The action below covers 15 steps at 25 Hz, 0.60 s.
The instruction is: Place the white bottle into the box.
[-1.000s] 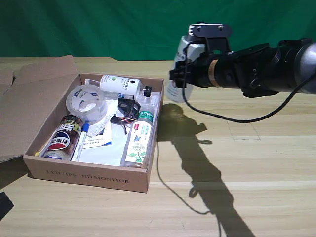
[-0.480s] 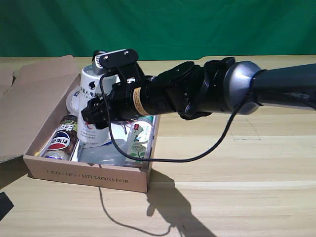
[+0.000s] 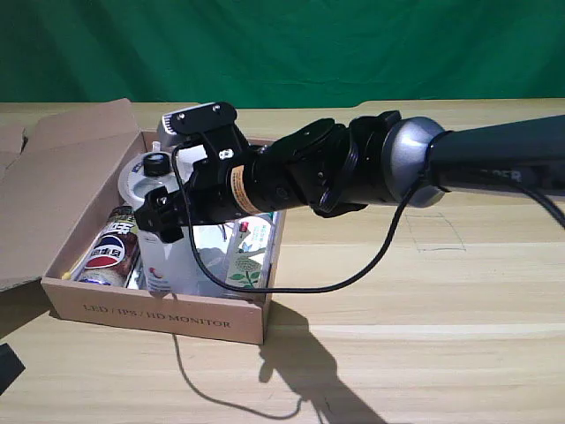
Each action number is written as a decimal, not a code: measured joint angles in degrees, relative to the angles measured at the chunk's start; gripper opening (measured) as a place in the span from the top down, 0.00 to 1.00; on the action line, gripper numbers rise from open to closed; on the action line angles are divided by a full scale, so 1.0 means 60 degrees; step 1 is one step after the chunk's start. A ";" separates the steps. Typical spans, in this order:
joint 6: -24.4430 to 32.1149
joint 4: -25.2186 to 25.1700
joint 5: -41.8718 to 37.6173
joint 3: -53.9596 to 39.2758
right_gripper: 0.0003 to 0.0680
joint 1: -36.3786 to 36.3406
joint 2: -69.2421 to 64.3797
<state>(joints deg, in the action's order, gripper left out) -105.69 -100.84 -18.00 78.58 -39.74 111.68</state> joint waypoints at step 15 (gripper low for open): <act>0.0459 0.0103 0.1973 -0.1313 0.83 0.1387 -0.4464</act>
<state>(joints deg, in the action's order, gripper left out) -102.94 -100.22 -6.16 70.70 -31.42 84.89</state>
